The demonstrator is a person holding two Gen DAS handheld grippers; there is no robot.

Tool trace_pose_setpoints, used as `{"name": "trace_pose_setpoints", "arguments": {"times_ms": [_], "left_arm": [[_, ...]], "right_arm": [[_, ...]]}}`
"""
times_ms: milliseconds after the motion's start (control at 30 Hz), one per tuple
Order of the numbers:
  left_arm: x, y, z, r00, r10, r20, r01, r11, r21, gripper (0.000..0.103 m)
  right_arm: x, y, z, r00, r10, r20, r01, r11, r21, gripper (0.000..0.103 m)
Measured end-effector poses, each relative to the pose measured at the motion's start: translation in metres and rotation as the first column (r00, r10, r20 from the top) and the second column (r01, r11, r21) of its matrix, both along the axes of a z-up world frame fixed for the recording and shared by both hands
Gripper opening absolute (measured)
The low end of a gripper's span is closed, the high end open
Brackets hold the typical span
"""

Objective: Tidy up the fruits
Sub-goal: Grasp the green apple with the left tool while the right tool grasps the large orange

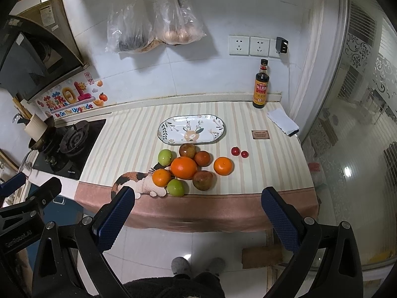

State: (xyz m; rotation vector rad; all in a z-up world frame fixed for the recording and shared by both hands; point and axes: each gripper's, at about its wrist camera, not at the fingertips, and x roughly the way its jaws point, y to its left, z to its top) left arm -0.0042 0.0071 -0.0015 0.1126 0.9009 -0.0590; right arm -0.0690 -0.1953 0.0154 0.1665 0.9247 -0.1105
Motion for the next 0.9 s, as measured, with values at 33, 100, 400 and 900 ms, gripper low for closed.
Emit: {"name": "trace_pose_setpoints", "arguments": {"times_ms": [33,100,400,900], "left_arm": [[0.003,0.000,0.001,1.000,0.006,0.003,-0.006,1.000,0.004,0.103],[0.011,-0.001,0.002,0.999,0.025,0.020,-0.026,0.999,0.029,0.103],[0.079,-0.014,-0.034,0.989,0.129,0.074,-0.145,0.953,0.268,0.103],[0.253,-0.042,-0.204,0.958,-0.027,-0.284,0.141,0.909,0.392,0.103]], "right_arm": [[0.002,-0.003,-0.001,1.000,-0.006,0.002,0.006,1.000,0.009,0.103],[0.006,-0.013,-0.003,1.000,-0.017,0.015,0.016,0.999,0.047,0.103],[0.066,-0.063,-0.082,0.998,-0.020,-0.066,0.034,0.977,0.212,0.103],[0.235,-0.012,-0.270,0.929,0.017,-0.370,0.113,0.939,0.326,0.103]]}}
